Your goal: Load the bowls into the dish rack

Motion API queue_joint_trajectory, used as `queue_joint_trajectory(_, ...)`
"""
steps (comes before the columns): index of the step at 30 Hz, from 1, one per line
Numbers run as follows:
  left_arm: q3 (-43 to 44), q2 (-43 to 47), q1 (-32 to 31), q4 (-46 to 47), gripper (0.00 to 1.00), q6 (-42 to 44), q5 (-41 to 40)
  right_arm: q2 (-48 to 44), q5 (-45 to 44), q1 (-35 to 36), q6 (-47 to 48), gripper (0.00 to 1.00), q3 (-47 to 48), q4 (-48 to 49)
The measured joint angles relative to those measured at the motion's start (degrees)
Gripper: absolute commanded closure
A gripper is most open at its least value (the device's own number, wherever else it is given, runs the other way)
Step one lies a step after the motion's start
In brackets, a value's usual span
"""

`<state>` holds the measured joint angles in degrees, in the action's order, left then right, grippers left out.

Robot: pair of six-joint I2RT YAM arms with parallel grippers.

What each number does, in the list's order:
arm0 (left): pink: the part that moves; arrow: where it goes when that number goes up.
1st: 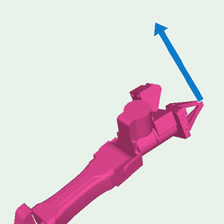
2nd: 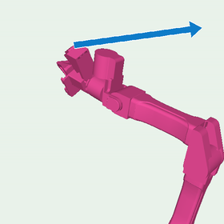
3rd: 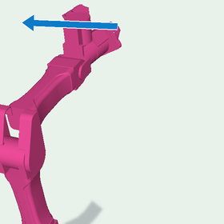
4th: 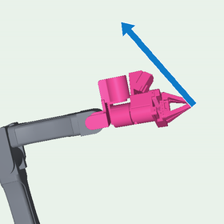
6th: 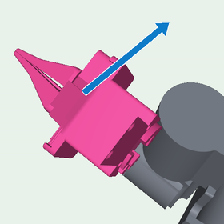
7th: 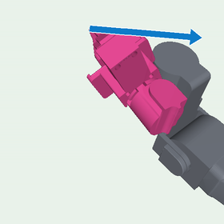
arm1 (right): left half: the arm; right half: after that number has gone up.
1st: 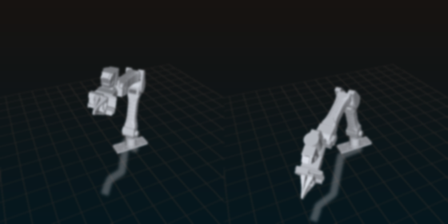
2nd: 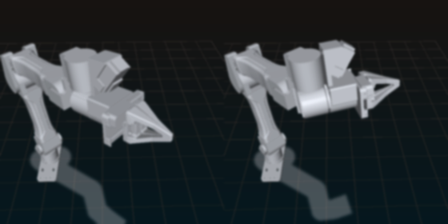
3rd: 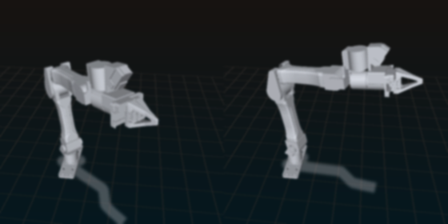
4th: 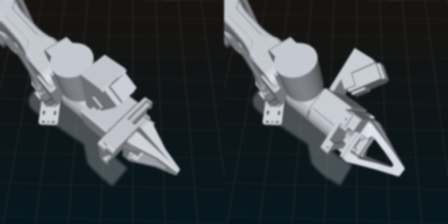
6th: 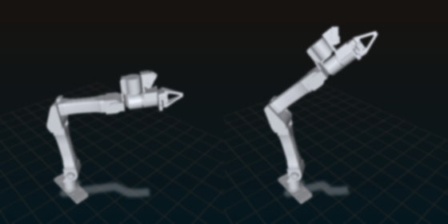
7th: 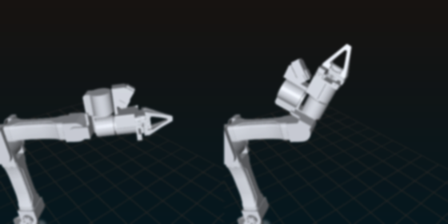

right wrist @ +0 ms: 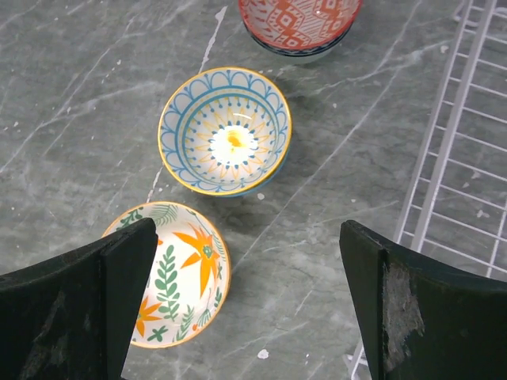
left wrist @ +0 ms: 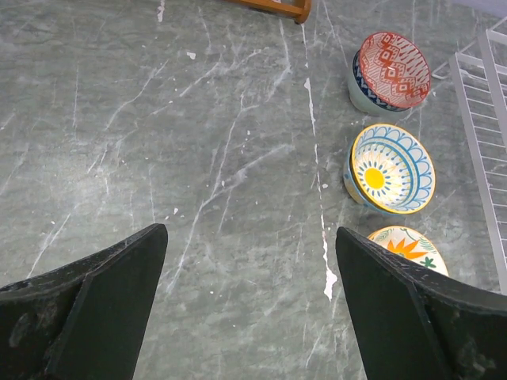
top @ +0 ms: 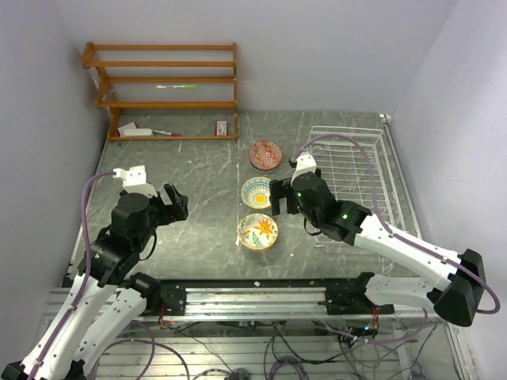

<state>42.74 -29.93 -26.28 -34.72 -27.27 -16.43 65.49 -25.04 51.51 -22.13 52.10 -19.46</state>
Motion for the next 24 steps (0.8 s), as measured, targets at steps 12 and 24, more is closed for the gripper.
queue_joint_trajectory(12, 0.1, 1.4, 0.2, -0.9, 0.02, -0.5, 0.0, -9.2, 5.3, 0.0, 3.6, 0.01, -3.1, 1.9)
queue_joint_trajectory(24, 0.1, 3.5, 0.2, -1.2, 0.02, -1.1, -0.3, -2.0, 14.9, 9.9, 4.4, 0.14, -6.1, 5.2)
